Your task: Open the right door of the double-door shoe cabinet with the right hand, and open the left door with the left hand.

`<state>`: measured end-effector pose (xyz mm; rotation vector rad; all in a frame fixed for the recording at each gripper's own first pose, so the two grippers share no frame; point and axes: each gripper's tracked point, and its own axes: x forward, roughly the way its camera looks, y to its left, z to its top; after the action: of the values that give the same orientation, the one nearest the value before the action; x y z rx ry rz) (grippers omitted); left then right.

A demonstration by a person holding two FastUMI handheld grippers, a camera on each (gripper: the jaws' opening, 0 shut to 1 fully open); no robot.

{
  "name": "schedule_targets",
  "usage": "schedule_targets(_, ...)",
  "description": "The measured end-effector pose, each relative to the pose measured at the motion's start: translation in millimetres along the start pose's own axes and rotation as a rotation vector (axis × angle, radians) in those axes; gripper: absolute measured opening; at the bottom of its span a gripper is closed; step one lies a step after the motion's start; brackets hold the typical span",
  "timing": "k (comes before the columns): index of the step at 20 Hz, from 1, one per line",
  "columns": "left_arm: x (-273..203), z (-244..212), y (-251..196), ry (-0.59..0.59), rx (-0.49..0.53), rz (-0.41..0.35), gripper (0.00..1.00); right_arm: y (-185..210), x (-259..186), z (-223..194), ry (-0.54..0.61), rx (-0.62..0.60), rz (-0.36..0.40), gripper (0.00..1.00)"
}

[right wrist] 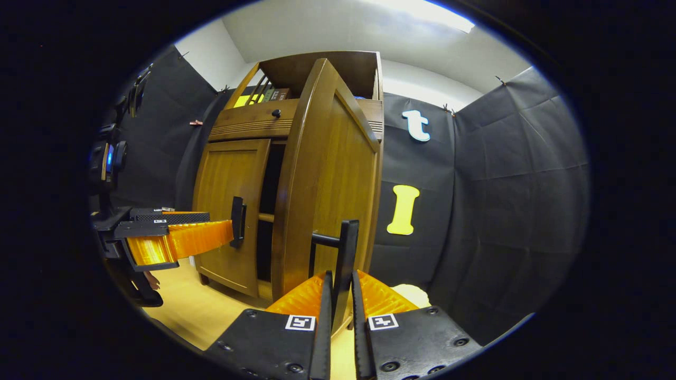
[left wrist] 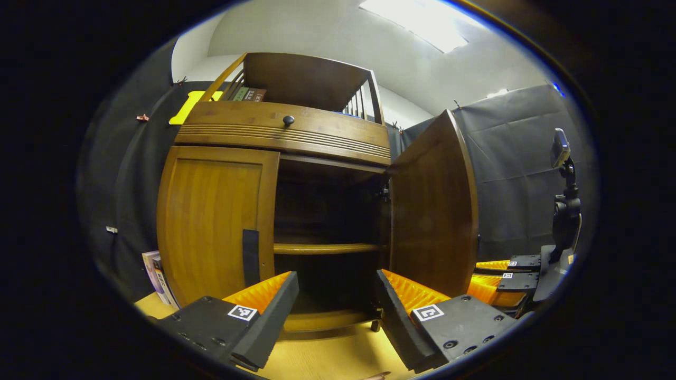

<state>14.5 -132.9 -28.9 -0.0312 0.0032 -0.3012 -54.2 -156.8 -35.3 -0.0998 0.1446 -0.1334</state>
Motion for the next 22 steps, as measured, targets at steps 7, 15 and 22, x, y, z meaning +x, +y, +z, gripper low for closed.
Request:
schedule_targets(7, 19.7, -12.0, -13.2, 0.029, 0.027, -0.006, 0.87, -30.0, -5.5, -2.9, 0.004, -0.014, -0.042, 0.16)
schedule_targets(15, 37.5, -21.6, -30.5, 0.043, 0.006, -0.041, 0.90, -71.8, -29.6, 0.9, 0.002, -0.025, -0.116, 0.11)
schedule_targets(22, 38.8, -12.7, -2.9, 0.005, 0.049, 0.042, 0.87, -76.2, -67.4, 16.7, -0.045, 0.045, -0.137, 0.11)
